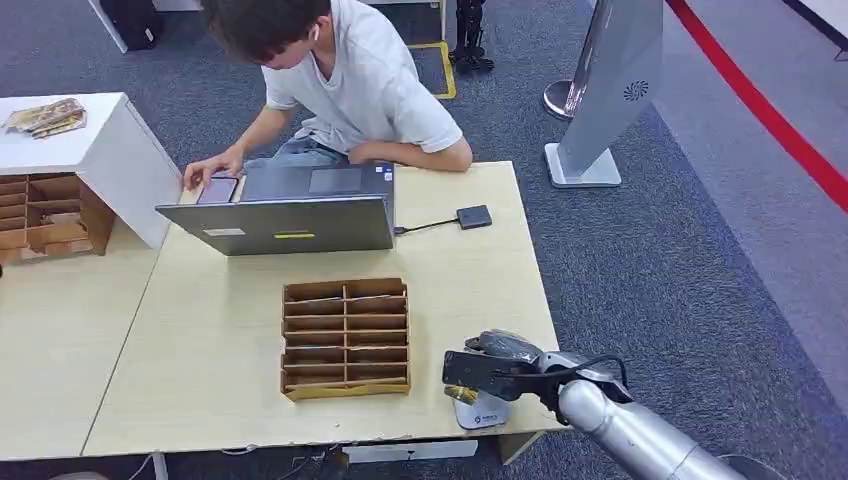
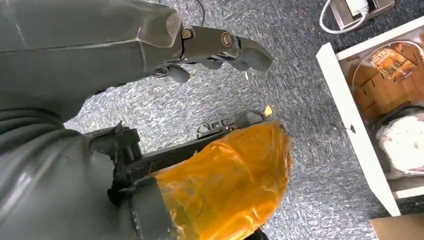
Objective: Pass the card to the sensor for recognition and then transmit it.
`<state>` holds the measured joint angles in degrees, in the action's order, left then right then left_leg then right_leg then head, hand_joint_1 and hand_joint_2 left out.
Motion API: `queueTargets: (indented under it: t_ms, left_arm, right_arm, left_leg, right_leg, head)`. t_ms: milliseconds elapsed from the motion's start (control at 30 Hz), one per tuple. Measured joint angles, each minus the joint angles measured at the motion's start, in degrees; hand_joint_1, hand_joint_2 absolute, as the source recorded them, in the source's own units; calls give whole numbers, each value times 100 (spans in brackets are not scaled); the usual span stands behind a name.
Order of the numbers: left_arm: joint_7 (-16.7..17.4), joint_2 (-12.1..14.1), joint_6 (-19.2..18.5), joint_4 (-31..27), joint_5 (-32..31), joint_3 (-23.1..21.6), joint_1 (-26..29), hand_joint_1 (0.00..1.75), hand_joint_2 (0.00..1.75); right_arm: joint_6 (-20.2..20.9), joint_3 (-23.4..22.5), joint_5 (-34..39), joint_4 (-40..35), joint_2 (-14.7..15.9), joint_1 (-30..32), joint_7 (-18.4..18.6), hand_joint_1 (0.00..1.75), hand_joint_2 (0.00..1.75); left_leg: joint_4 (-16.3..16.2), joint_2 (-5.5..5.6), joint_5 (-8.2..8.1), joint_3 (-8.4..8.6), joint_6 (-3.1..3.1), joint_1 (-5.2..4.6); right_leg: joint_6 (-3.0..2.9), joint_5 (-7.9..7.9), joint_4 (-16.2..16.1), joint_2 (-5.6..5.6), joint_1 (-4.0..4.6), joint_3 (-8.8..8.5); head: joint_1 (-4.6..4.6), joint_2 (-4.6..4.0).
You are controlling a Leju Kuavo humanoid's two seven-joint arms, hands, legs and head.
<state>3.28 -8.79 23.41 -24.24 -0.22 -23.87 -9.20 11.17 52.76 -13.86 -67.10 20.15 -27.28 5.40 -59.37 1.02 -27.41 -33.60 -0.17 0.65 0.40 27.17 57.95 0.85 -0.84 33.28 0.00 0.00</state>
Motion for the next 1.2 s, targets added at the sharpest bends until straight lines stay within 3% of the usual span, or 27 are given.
queueTargets:
  t_ms: [1200]
  left_arm:
    - [20,76,7,-2,125,-199,2,0,0]
  right_arm:
    - [-26,-223,-472,85,-157,-9,76,175,175]
  left_leg:
    - [0,1,0,0,0,0]
  right_leg:
    - [0,0,0,0,0,0]
  head:
    - [0,0]
